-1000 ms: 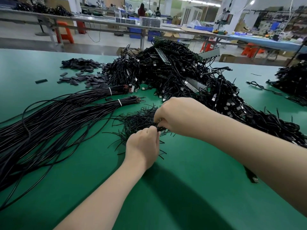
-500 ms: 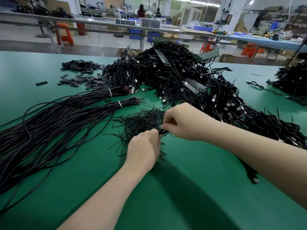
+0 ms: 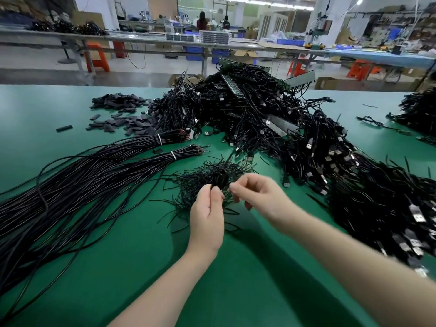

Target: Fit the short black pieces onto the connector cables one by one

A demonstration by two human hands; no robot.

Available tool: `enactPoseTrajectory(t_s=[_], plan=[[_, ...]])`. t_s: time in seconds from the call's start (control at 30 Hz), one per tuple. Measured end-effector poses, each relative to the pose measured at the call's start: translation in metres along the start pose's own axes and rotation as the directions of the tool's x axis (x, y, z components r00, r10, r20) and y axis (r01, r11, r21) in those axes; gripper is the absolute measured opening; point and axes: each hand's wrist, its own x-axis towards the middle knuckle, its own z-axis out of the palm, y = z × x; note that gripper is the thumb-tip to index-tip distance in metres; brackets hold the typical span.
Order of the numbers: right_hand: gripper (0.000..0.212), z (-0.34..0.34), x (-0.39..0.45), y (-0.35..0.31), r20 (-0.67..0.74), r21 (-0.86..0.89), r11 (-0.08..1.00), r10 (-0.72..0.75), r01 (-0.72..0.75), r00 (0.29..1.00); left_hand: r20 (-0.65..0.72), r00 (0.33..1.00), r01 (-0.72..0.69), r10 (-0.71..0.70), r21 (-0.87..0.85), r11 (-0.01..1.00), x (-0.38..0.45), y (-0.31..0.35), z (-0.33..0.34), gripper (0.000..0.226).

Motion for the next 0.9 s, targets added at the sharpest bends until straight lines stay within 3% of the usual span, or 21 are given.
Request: enactPoseTrajectory(t_s=[0.1,0.2,0.3,0.4,0.5,0.57,0.73,0.9], plan=[[0.019,0.033,-0.015,0.013,-0.290,-0.112,0.980,-0.191,0.165,0.938,-0.044,0.997,0.055,-0.056,-0.022,0.998,0.004,-0.004,-0.002,0.030],[0.020,0.042,-0.018,0.011,-0.372,-0.216,0.953,-0.283,0.214,0.884,-0.030,0.992,0.121,-0.121,-0.025,0.992,0.007,-0.010,-0.003,0.015],[0.017,0.043,-0.017,0.012,-0.400,-0.169,0.970,-0.229,0.174,0.888,-0.031,0.991,0.130,-0.132,-0.070,0.989,0.010,-0.015,-0.003,0.017],[0.015,0.046,-0.018,0.015,-0.435,-0.096,0.984,-0.177,0.150,0.883,-0.013,0.999,0.042,-0.043,-0.082,0.996,0.009,-0.012,-0.002,0.008],[0.008,0.050,-0.018,0.015,-0.444,0.080,0.988,-0.083,0.132,0.892,-0.032,0.999,-0.010,0.007,-0.097,0.995,0.010,-0.013,-0.004,0.010],[0.001,0.049,-0.018,0.015,-0.414,0.155,0.980,-0.054,0.129,0.909,-0.034,0.999,-0.001,-0.003,-0.135,0.991,0.010,-0.013,-0.005,0.012],[0.008,0.041,-0.017,0.015,-0.367,0.285,0.952,0.005,0.108,0.930,-0.001,0.999,0.033,-0.034,-0.234,0.972,0.008,-0.013,-0.004,0.003],[0.008,0.032,-0.015,0.014,-0.354,0.281,0.955,0.007,0.100,0.935,0.006,0.999,0.042,-0.042,-0.247,0.968,0.008,-0.010,-0.005,0.006]])
